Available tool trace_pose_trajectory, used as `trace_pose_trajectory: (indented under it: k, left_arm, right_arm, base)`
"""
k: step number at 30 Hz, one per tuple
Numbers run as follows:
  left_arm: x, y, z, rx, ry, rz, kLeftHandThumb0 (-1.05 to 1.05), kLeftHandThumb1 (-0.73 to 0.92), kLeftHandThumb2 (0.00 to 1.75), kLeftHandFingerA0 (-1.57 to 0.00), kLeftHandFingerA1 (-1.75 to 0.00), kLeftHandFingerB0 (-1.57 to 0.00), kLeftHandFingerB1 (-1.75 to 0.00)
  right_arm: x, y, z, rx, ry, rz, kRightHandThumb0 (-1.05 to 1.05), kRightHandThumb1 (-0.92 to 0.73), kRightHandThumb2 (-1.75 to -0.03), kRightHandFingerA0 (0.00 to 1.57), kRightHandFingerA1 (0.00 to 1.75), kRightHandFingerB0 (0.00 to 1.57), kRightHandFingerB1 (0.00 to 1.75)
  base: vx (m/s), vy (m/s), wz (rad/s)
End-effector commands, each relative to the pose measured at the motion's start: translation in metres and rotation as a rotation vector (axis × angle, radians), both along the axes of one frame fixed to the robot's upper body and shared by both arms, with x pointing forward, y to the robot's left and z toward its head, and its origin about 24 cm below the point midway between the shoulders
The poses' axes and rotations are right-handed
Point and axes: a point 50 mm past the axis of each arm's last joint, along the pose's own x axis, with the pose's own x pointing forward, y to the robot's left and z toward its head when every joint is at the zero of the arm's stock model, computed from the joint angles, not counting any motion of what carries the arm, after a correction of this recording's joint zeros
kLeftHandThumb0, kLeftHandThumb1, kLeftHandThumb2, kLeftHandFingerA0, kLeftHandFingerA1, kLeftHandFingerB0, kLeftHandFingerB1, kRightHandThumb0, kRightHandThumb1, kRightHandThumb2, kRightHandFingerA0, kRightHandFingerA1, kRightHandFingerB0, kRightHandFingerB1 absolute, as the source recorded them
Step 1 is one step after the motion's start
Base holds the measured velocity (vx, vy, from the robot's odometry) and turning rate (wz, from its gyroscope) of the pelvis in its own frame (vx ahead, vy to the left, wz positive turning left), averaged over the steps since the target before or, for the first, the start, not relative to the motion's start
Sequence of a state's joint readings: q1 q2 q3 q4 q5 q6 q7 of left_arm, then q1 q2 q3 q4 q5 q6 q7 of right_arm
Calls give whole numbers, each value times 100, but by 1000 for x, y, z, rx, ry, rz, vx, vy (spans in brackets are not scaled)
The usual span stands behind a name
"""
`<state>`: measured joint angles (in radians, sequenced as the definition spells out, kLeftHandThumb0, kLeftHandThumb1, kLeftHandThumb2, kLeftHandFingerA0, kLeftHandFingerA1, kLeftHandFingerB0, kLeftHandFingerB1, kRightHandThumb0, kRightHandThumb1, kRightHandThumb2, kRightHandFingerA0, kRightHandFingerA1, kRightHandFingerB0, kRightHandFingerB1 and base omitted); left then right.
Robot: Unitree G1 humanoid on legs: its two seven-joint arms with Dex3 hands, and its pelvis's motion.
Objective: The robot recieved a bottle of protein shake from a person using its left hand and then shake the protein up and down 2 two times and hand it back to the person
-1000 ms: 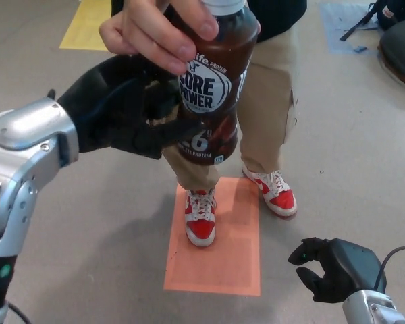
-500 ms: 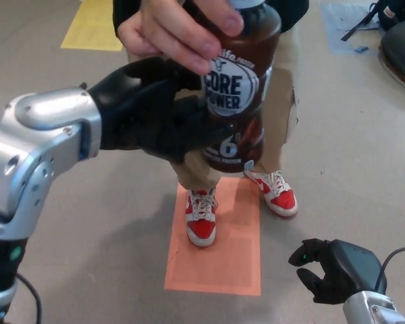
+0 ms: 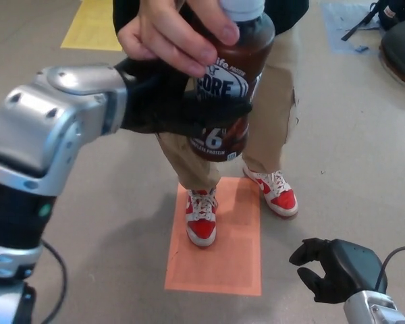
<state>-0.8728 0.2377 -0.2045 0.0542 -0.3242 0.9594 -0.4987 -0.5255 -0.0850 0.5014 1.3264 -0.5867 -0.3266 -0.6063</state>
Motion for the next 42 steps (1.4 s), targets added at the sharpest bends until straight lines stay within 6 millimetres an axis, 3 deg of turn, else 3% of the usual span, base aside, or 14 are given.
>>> trace_pose_trajectory:
  k: [1,4,6,10,11,12,13,14,16,18,22,23,25,42]
  left_arm:
    - [11,3,-3,40,-80,139,-78,45,83,0,-5,0,0]
    - [11,3,-4,40,-84,143,-78,45,83,0,-5,0,0]
    - [15,2,-11,33,-113,224,-67,40,76,-7,-35,0,-9]
    - [15,1,-12,32,-126,244,-67,40,76,-7,-35,0,-9]
    - [15,3,-22,25,-200,292,-27,77,64,-102,-53,-44,-35]
    - [14,5,-28,18,-253,309,-17,88,65,-123,-67,-70,-44]
    - [15,5,-30,14,-282,306,-17,88,65,-123,-67,-70,-44]
    - [14,6,-32,-1,-330,303,-18,84,71,-130,-90,-87,-54]
    - [14,6,-33,-8,-352,302,-18,84,71,-130,-90,-87,-54]
    - [12,5,-33,12,-374,307,-18,83,73,-106,-122,-77,-96]
    - [12,6,-33,13,-378,306,-18,83,73,-106,-122,-77,-96]
    - [11,7,-34,17,-378,302,-20,87,65,-99,-145,-69,-106]
    - [10,10,-36,23,-371,298,-21,84,69,-96,-150,-68,-107]
    - [10,39,-76,19,-171,371,-24,85,66,-88,-153,-70,-108]
  right_arm:
    - [2,-6,2,-27,-5,-6,-39,-70,-82,100,82,84,53]
    - [2,-6,2,-27,-5,-6,-39,-70,-82,100,82,84,53]
    - [3,-5,2,-23,8,-10,-40,-70,-81,100,75,85,52]
    - [4,-4,3,-21,4,-8,-40,-70,-81,100,75,85,52]
    - [3,-5,2,-13,1,-12,-39,-69,-80,100,72,86,51]
    - [3,-5,3,-10,-1,-15,-39,-70,-81,97,72,86,52]
    - [4,-5,3,-10,-2,-16,-39,-70,-81,97,72,86,52]
    - [5,-6,4,-1,-7,-23,-38,-68,-81,99,77,86,53]
    - [5,-6,5,3,-9,-26,-38,-68,-81,99,77,86,53]
    - [6,-6,5,6,-10,-27,-36,-66,-83,101,82,87,54]
    - [6,-6,6,9,-16,-26,-36,-66,-83,101,82,87,54]
    - [5,-6,5,5,-13,-26,-38,-68,-83,101,78,86,53]
    - [4,-6,4,1,-6,-28,-38,-68,-82,100,79,86,53]
    - [2,-5,2,39,-4,-36,-37,-67,-70,102,86,87,51]
  base:
    - [0,0,0]
    - [0,0,0]
    - [0,0,0]
    - [0,0,0]
    - [0,0,0]
    - [0,0,0]
    - [0,0,0]
    - [0,0,0]
    - [0,0,0]
    - [0,0,0]
    - [0,0,0]
    - [0,0,0]
    - [0,0,0]
    - [0,0,0]
